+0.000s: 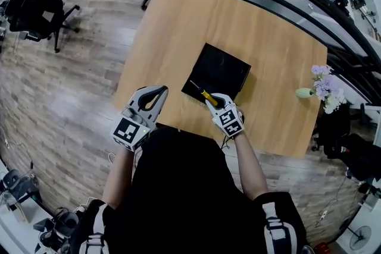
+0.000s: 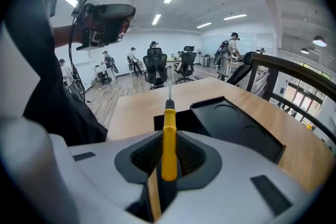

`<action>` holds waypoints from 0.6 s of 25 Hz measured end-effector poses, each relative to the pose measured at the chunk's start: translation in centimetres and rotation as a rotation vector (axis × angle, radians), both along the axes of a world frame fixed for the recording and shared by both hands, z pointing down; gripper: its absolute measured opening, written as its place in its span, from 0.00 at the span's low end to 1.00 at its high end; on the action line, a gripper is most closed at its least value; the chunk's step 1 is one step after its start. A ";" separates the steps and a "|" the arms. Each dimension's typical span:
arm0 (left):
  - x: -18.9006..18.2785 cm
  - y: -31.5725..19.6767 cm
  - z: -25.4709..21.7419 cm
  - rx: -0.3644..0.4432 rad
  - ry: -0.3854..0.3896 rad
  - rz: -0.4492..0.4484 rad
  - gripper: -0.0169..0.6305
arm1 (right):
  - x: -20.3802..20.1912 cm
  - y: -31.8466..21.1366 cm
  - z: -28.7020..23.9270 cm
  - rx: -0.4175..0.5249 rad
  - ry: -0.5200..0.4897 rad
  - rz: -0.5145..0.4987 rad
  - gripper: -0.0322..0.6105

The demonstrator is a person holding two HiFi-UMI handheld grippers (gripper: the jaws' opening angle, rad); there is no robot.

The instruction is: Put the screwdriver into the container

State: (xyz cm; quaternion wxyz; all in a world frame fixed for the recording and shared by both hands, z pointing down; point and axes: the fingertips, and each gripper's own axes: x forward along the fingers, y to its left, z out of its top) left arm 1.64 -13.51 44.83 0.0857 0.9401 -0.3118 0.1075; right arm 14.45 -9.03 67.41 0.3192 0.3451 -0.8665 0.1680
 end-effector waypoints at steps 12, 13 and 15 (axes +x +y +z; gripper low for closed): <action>-1.8 -1.7 1.9 -0.042 -0.006 0.006 0.06 | -0.5 -1.6 3.0 -0.074 0.054 -0.010 0.18; -1.9 -2.0 1.9 -0.043 0.001 0.003 0.06 | -0.4 -1.7 3.4 -0.086 0.060 -0.007 0.18; -2.2 -2.5 2.0 -0.045 0.005 0.000 0.06 | -0.2 -2.0 4.0 -0.109 0.072 0.002 0.18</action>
